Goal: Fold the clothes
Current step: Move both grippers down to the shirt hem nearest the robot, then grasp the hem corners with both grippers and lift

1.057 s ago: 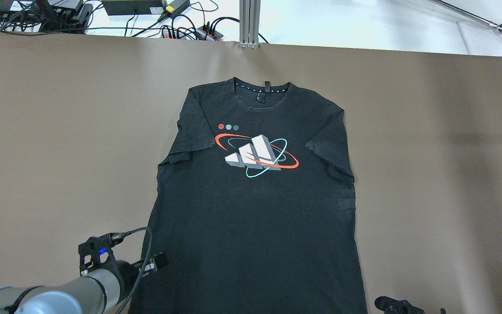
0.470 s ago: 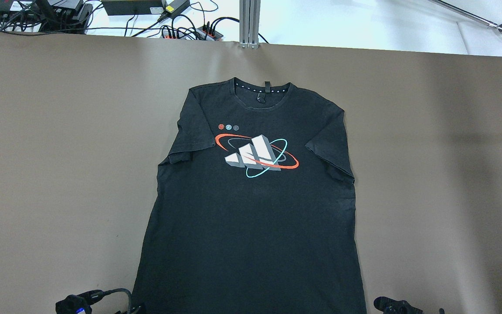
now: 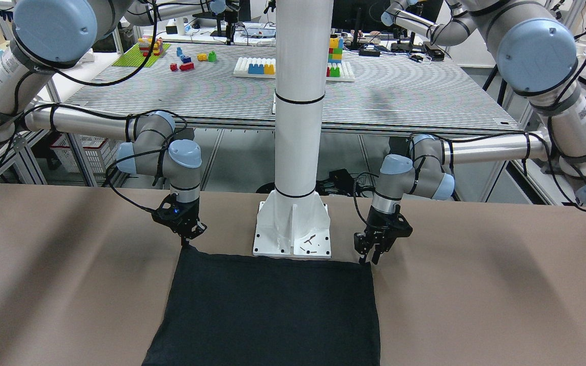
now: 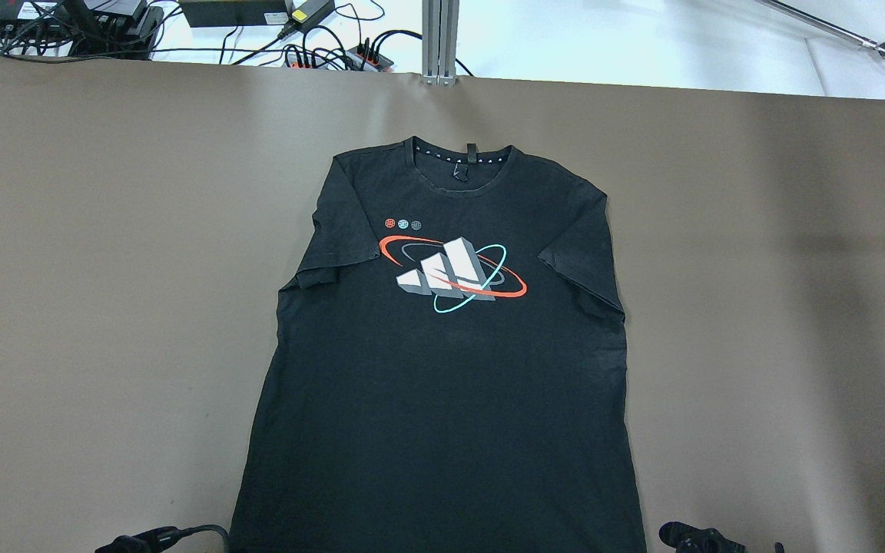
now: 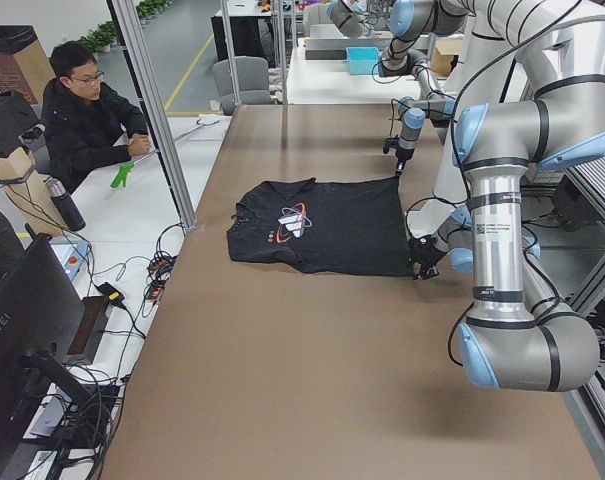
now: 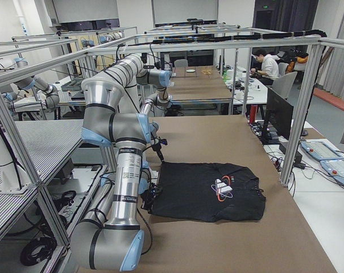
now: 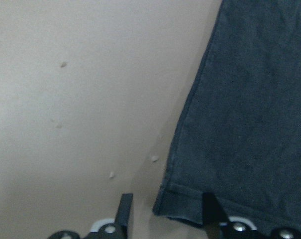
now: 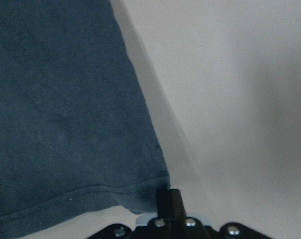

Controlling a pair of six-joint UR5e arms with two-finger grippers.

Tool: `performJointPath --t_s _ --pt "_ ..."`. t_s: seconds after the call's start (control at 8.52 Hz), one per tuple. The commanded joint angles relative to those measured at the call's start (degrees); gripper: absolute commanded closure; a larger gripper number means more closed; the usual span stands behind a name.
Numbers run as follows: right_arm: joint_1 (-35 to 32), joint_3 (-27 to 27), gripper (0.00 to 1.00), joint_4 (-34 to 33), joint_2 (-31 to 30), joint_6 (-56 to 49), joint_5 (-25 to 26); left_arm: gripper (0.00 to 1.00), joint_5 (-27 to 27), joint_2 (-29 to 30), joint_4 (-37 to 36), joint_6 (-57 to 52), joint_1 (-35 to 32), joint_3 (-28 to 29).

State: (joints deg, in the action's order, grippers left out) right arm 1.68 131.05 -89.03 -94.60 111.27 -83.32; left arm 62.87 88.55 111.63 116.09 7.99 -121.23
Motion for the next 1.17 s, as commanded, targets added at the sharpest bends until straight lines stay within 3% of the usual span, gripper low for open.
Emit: performJointPath --t_s 0.0,0.12,0.59,1.06 --pt "-0.01 0.00 1.00 0.00 -0.14 0.00 0.00 0.90 0.14 0.21 0.00 0.11 0.18 -0.05" --pt "-0.01 0.00 1.00 0.00 -0.14 0.00 0.00 1.00 0.14 0.30 0.00 0.11 0.18 -0.06" --pt "-0.44 0.52 1.00 0.00 -0.41 -0.09 0.00 1.00 0.58 -0.14 -0.96 0.11 0.01 -2.07" --pt "-0.88 6.58 1.00 -0.35 -3.48 -0.78 -1.31 1.00 1.64 -0.05 -8.61 1.86 0.18 -11.82"
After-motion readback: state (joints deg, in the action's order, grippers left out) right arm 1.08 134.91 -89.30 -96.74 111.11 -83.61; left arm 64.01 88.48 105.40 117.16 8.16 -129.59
